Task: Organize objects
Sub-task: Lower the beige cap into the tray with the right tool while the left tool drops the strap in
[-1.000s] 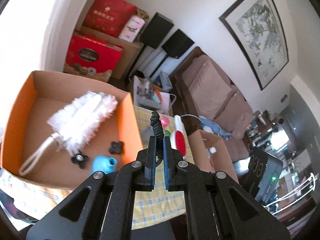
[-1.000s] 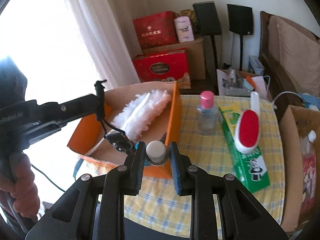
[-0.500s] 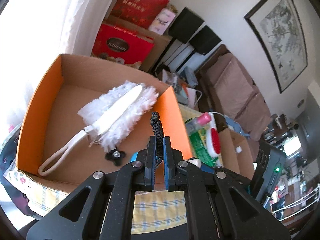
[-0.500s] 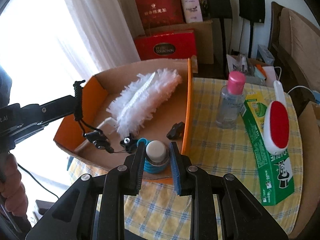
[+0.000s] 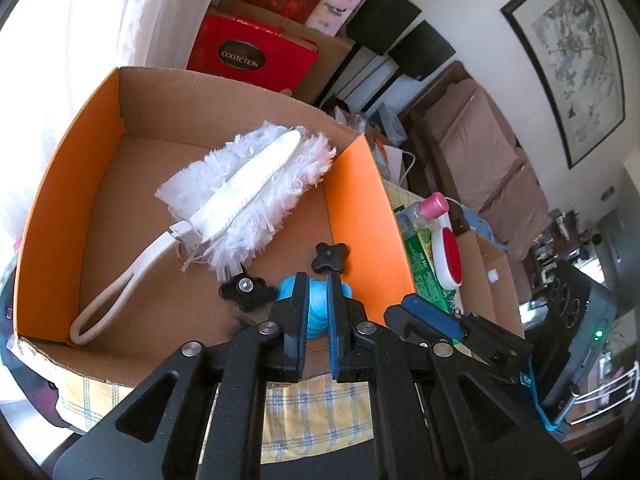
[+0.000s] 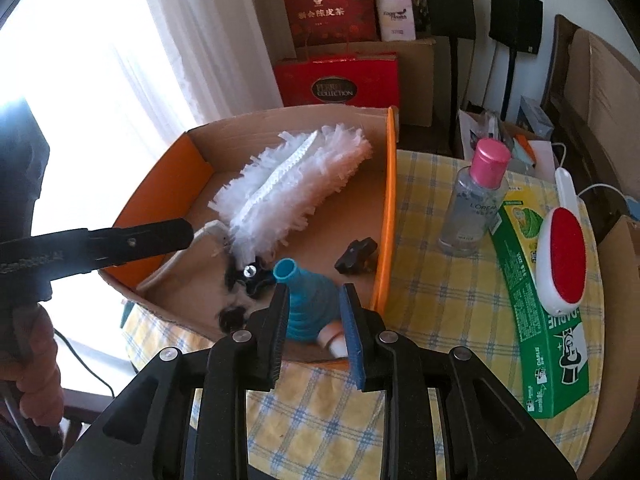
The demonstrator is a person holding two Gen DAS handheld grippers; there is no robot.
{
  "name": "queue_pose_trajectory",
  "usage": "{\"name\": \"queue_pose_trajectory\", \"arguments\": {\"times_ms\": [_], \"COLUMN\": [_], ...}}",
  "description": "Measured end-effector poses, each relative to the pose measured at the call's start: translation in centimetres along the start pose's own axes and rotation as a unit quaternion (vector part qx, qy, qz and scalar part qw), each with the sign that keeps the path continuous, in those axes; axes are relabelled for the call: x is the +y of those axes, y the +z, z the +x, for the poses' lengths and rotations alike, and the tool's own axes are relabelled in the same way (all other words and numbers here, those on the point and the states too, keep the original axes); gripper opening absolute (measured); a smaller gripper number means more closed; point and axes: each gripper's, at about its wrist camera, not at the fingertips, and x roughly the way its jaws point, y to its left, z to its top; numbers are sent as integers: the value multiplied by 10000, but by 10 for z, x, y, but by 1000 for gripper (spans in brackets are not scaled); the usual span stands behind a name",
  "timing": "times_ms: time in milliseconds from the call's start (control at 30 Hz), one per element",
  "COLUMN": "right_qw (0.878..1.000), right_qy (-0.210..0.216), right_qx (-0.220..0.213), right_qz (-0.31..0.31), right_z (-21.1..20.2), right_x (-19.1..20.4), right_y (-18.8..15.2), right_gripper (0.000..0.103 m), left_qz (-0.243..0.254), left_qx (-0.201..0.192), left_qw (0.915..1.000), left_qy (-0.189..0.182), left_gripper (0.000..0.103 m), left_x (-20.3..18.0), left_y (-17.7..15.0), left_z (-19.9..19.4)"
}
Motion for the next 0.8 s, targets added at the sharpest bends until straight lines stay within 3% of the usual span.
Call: {"name": "queue_pose_trajectory", "arguments": {"times_ms": [200,300,400,800], "right_qw": [9999,9998,9994,9980], "right_qy": [-15,-119,-248,-145], "right_qx": [-112,-174,-221,335], "right_qz": [36,19,78,518], "right_z": [-15,-22,-25,7], "right_x": [0,0,-6,-29], "right_y": [0,0,0,-8], "right_gripper": [33,42,48,47], "left_qz": [172,359,497,519], "left_qx": [-89,-190,-237,-137], "left_qw": [9998,9988,9976,9978], "left_qy": [97,286,429,378], "left_gripper": [35,43,45,48], "left_x": [-4,-6,-6,-1], "left_y": [0,-1,-5,-13], "left_z": [-10,-17,-21,-19]}}
